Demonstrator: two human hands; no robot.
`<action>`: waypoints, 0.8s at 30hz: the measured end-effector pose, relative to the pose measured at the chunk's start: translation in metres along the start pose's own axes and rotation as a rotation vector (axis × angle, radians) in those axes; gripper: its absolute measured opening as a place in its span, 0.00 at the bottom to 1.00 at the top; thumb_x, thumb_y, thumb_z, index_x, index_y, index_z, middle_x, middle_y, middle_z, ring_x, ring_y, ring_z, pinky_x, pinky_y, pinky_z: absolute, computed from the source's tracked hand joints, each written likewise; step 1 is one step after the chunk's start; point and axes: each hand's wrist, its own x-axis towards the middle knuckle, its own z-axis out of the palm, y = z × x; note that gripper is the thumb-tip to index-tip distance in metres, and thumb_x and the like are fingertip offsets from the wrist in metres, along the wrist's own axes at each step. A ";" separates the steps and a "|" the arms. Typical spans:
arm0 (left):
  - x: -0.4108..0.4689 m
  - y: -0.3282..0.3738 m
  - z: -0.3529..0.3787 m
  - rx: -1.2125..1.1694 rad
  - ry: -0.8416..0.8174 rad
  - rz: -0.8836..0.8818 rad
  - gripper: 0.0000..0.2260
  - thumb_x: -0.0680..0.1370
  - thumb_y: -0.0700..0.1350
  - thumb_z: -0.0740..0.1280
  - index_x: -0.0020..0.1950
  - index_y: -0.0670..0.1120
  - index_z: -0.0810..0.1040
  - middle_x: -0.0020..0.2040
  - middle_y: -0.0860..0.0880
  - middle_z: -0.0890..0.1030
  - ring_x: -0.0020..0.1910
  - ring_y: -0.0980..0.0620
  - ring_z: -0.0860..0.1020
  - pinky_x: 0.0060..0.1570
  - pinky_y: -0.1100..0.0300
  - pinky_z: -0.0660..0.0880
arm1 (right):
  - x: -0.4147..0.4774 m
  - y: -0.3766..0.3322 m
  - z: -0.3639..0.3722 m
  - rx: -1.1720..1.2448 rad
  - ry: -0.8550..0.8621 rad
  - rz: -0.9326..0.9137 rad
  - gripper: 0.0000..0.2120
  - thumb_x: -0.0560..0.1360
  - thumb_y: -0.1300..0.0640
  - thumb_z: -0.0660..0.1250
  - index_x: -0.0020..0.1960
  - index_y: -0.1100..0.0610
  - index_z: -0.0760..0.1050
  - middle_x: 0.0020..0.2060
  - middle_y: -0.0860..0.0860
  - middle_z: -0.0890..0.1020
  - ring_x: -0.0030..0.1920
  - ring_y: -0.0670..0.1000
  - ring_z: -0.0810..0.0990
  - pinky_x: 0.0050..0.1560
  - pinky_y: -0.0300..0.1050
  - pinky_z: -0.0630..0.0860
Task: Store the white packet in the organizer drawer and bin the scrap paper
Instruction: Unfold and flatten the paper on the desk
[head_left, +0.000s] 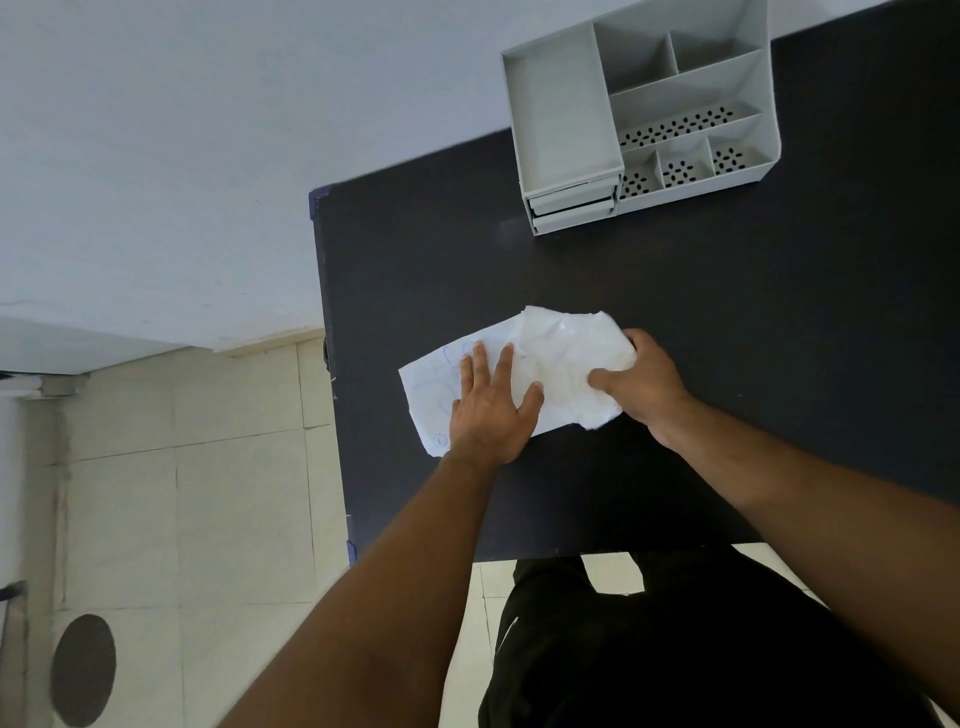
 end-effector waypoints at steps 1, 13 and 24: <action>0.000 -0.001 -0.001 0.012 -0.009 0.009 0.34 0.80 0.67 0.53 0.82 0.56 0.46 0.83 0.50 0.40 0.81 0.47 0.38 0.74 0.36 0.59 | -0.001 0.001 0.000 0.024 0.002 0.005 0.31 0.71 0.62 0.75 0.71 0.53 0.67 0.58 0.49 0.75 0.56 0.51 0.76 0.48 0.46 0.77; 0.007 -0.018 -0.004 0.141 -0.087 0.082 0.45 0.77 0.60 0.70 0.82 0.56 0.42 0.82 0.51 0.35 0.80 0.47 0.35 0.70 0.38 0.66 | -0.006 0.005 -0.001 0.039 -0.139 0.011 0.32 0.70 0.66 0.72 0.70 0.52 0.66 0.58 0.49 0.76 0.57 0.52 0.77 0.44 0.45 0.79; 0.006 -0.013 -0.005 0.156 -0.085 0.066 0.46 0.77 0.58 0.71 0.82 0.57 0.42 0.82 0.51 0.35 0.81 0.46 0.36 0.69 0.37 0.67 | -0.013 0.011 0.006 0.172 -0.074 0.098 0.32 0.70 0.69 0.73 0.70 0.52 0.67 0.58 0.50 0.76 0.56 0.53 0.78 0.33 0.47 0.82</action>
